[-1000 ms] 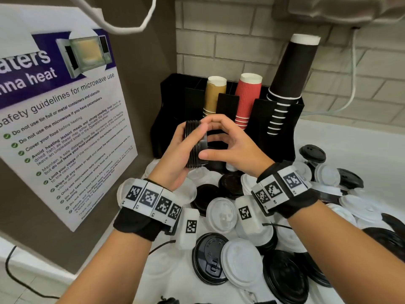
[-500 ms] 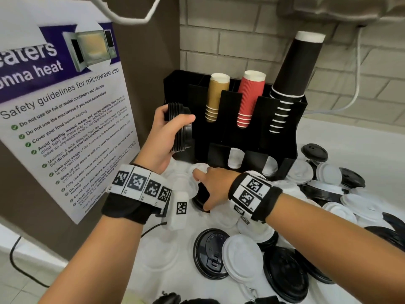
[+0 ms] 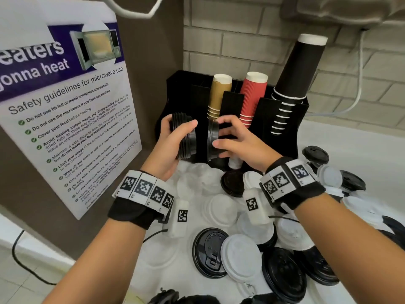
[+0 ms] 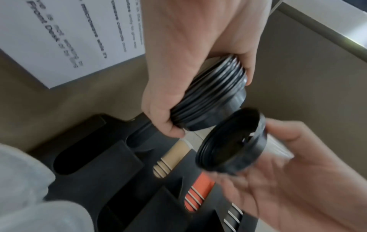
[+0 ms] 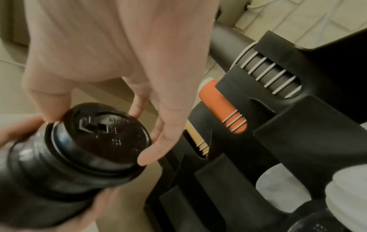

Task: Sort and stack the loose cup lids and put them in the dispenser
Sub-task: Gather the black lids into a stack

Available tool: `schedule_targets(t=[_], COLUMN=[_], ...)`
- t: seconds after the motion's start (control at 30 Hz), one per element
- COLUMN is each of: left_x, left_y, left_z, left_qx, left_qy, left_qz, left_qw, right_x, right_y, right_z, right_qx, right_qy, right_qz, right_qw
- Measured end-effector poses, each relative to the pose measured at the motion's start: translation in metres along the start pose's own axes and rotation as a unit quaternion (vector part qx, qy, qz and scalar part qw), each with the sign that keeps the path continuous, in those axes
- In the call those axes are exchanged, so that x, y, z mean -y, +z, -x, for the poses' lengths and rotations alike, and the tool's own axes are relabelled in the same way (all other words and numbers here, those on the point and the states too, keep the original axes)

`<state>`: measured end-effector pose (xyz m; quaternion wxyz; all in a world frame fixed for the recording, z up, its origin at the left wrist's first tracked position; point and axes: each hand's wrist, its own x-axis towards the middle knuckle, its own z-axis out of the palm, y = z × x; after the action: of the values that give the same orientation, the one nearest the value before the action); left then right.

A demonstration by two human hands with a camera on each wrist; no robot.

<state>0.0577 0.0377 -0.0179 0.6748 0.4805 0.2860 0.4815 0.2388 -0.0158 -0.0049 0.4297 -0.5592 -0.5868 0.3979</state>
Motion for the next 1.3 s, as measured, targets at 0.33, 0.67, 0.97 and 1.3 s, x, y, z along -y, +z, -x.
schedule_targets(t=[0.33, 0.67, 0.97, 1.3], left_x=[0.014, 0.018, 0.012, -0.004], left_y=[0.027, 0.040, 0.026, 0.009], left_z=[0.010, 0.015, 0.005, -0.006], left_qx=[0.086, 0.106, 0.024, 0.000], left_qy=[-0.040, -0.042, 0.005, 0.033], left_qz=[-0.003, 0.011, -0.002, -0.006], left_qw=[0.995, 0.993, 1.000, 0.999], right_x=[0.007, 0.005, 0.011, -0.030], right_y=[0.004, -0.004, 0.009, 0.087], right_z=[0.028, 0.033, 0.042, 0.093], right_qx=[-0.014, -0.025, 0.053, 0.302], right_qy=[-0.079, -0.102, -0.015, -0.036], right_qz=[-0.023, -0.026, 0.126, 0.658], right_qw=[0.996, 0.994, 0.990, 0.688])
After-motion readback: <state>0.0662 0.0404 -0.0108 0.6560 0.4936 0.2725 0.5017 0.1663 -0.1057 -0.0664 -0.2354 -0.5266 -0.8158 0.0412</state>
